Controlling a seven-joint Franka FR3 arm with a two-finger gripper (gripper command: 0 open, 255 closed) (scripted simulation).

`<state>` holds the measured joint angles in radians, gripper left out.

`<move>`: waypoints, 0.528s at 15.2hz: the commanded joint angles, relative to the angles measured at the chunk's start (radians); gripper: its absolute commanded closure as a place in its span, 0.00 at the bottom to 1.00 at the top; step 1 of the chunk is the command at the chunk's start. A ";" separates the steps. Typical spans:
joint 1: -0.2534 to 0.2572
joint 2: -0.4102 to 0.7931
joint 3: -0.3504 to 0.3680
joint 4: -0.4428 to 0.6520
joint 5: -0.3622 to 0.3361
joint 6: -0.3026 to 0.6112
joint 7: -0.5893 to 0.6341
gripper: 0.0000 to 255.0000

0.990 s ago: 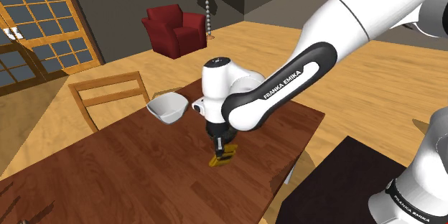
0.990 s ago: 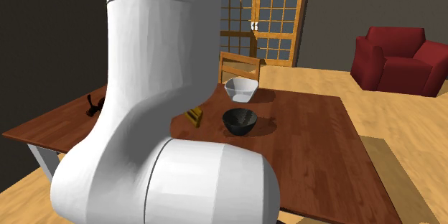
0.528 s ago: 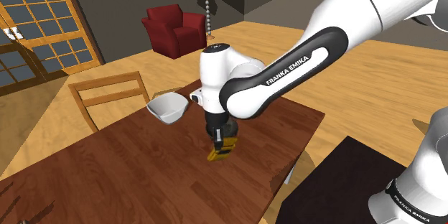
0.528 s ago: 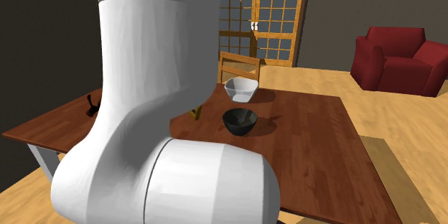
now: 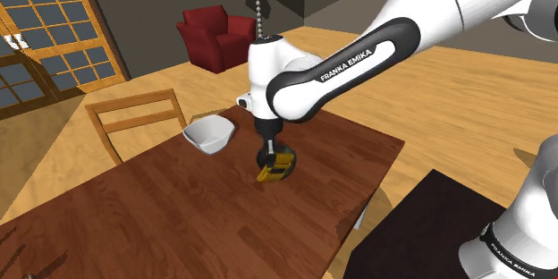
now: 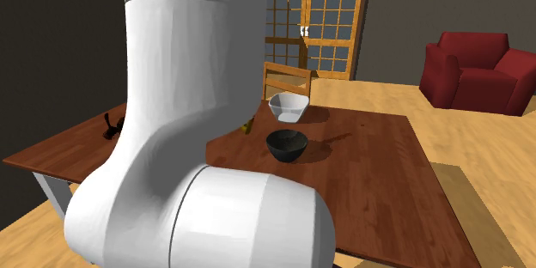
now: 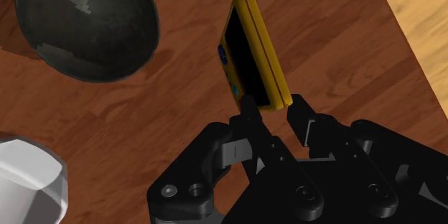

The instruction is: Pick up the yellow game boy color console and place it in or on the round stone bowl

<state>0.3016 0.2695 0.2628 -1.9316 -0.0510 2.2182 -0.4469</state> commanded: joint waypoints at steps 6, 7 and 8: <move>-0.067 0.117 -0.045 0.230 -0.007 -0.117 -0.121 1.00; -0.075 0.137 -0.051 0.269 -0.008 -0.135 -0.136 1.00; -0.084 0.159 -0.056 0.310 -0.010 -0.154 -0.152 1.00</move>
<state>0.2287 0.4185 0.2119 -1.6438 -0.0616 2.0761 -0.5810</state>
